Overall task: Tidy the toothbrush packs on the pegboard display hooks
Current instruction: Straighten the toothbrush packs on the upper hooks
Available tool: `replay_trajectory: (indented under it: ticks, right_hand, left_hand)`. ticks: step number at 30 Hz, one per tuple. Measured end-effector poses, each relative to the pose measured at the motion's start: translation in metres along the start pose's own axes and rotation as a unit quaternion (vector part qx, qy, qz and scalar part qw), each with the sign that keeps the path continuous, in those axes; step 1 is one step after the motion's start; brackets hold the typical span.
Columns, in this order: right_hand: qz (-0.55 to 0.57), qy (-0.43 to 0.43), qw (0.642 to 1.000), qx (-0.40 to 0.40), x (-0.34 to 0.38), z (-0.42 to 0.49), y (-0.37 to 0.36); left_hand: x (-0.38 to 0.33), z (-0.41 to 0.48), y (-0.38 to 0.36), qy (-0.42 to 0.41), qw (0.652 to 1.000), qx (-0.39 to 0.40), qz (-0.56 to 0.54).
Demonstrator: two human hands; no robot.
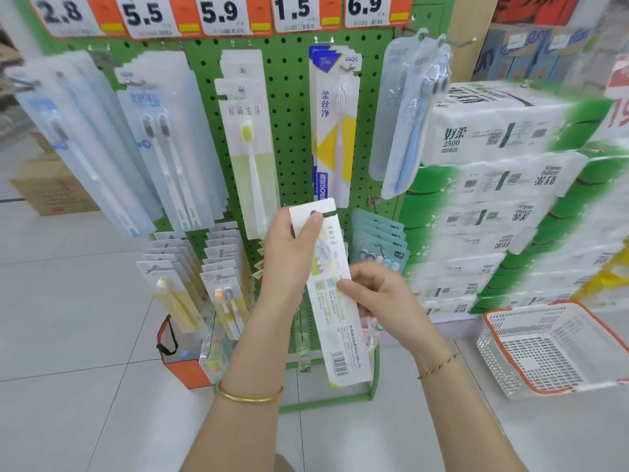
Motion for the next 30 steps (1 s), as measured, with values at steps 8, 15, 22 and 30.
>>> replay_trajectory:
  ticks: [8, 15, 22, 30]
  right_hand:
    - [0.097, -0.012, 0.986, 0.132, 0.013, 0.042, -0.033]
    - [-0.008, 0.056, 0.997, 0.053, 0.056, 0.080, -0.058]
    - [-0.296, 0.102, 0.924, -0.218, 0.100, 0.094, -0.069]
    - [-0.371, 0.075, 0.895, -0.236, 0.098, 0.104, -0.084]
  left_hand:
    - [-0.042, 0.019, 0.013, 0.006, 0.966, 0.146, -0.213]
    - [-0.089, 0.033, 0.040, -0.080, 0.984, 0.104, -0.120]
    - [-0.113, 0.034, 0.071, -0.183, 0.983, 0.017, 0.026]
    - [-0.106, 0.060, 0.081, -0.182, 0.979, -0.031, 0.089]
Point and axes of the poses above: each hand's wrist, its own z-axis towards the middle knuckle, its own y-axis out of the back of the hand, x = y × z, the point moved 6 cm from there along z, towards the middle knuckle, and after that the axes turned 6 degrees about y, right-handed, at the moved point
